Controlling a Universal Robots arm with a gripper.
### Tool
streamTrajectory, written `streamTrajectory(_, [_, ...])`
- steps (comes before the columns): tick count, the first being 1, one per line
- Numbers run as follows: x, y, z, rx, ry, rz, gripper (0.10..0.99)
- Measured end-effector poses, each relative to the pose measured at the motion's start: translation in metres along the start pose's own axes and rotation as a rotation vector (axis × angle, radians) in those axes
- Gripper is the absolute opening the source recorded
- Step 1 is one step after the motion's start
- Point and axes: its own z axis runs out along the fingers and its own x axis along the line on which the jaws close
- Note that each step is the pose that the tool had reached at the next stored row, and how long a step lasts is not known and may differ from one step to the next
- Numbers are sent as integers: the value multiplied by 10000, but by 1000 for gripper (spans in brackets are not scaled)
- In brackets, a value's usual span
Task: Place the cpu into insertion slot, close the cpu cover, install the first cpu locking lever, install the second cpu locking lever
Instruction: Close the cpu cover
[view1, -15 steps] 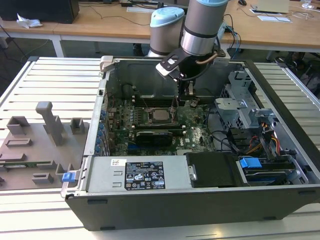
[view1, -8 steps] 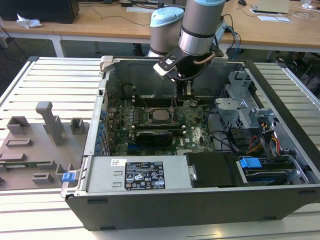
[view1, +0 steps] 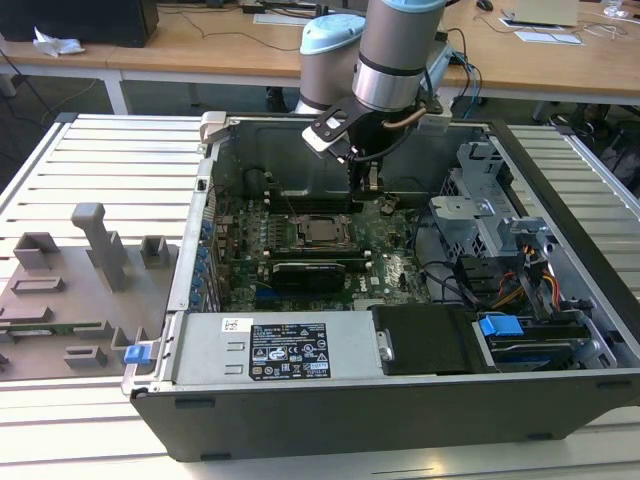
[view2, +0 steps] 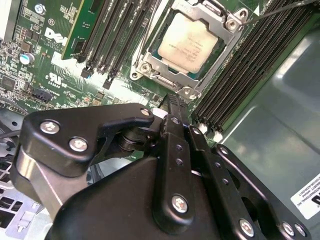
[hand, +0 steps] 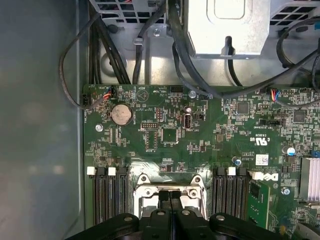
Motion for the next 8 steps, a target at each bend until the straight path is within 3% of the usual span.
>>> streamTrajectory(8, [0, -62, 5, 0, 1, -1, 106])
